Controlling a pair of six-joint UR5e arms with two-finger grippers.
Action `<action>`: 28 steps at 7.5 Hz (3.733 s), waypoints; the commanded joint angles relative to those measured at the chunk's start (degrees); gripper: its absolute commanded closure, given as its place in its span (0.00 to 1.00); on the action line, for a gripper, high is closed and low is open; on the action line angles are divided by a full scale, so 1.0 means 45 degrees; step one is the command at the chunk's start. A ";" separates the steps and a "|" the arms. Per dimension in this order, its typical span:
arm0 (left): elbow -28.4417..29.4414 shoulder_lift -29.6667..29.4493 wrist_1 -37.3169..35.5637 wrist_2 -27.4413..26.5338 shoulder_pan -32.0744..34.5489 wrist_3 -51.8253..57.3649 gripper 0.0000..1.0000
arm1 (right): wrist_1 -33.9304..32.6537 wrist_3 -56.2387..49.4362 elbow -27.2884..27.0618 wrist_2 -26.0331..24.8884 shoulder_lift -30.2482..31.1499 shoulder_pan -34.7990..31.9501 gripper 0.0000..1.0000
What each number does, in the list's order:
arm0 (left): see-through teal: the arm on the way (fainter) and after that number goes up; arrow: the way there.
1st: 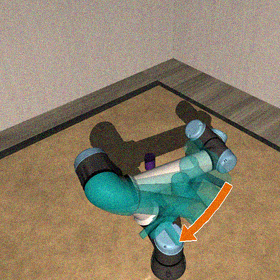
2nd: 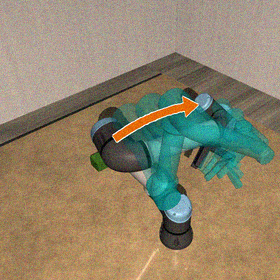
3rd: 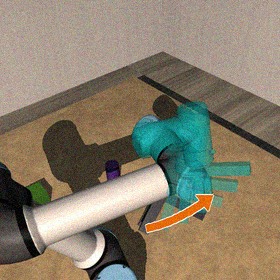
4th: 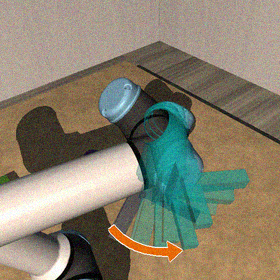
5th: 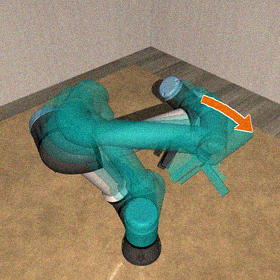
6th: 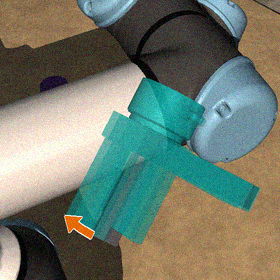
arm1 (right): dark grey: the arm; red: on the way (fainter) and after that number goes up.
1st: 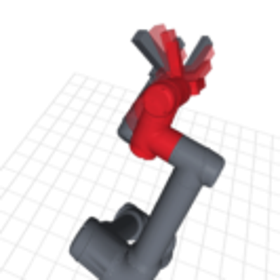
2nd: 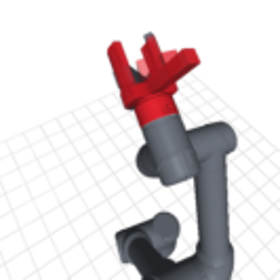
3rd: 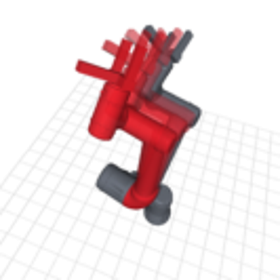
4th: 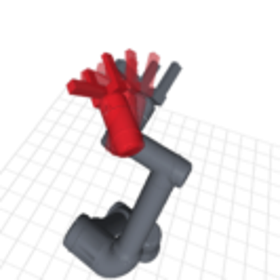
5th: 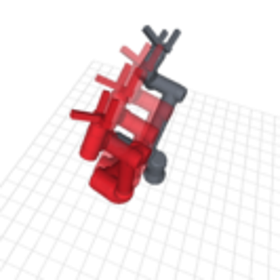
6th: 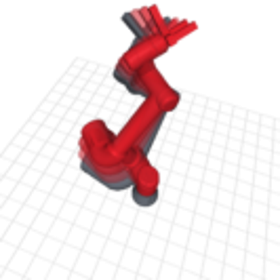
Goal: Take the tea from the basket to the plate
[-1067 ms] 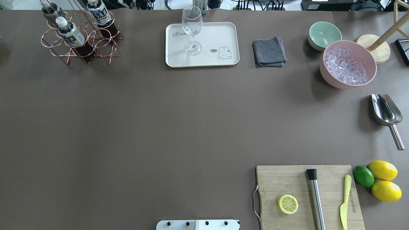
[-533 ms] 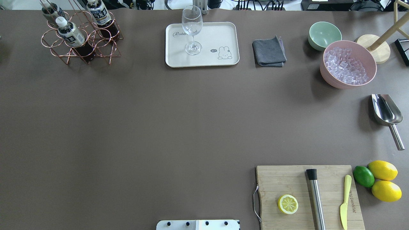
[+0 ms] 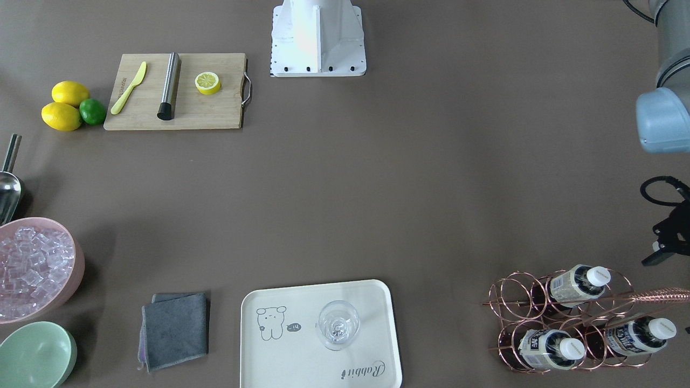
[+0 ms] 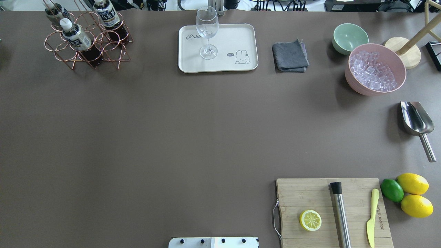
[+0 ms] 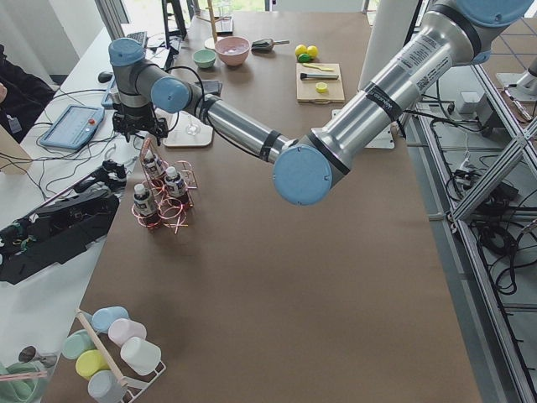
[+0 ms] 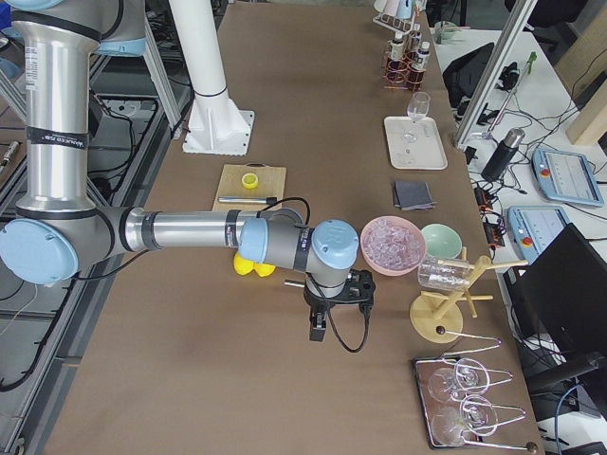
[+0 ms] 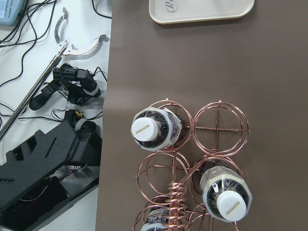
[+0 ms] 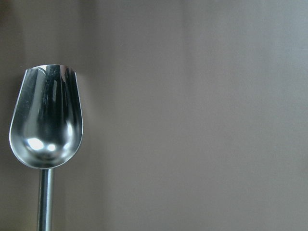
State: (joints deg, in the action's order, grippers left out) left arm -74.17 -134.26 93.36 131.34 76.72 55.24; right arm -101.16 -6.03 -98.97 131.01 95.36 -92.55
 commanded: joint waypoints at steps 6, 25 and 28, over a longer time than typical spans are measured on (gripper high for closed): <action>0.0564 -0.0008 0.0426 -0.0027 -0.0135 0.0010 1.00 | 0.0000 -0.0008 -0.0019 0.0026 -0.0019 0.0000 0.00; -1.1993 0.3005 -0.5552 -0.1229 -0.4360 -0.8661 1.00 | 0.1133 0.3577 -0.1168 0.0651 -0.0740 0.1616 0.00; -1.1627 0.1268 -0.5551 -0.2505 -0.6594 -0.8682 1.00 | 0.1113 0.4894 -0.1289 0.0671 -0.1755 0.2304 0.00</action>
State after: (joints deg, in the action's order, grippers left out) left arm -127.79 -124.13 68.39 122.49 52.13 16.24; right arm -96.18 14.28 -104.56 133.76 89.40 -83.28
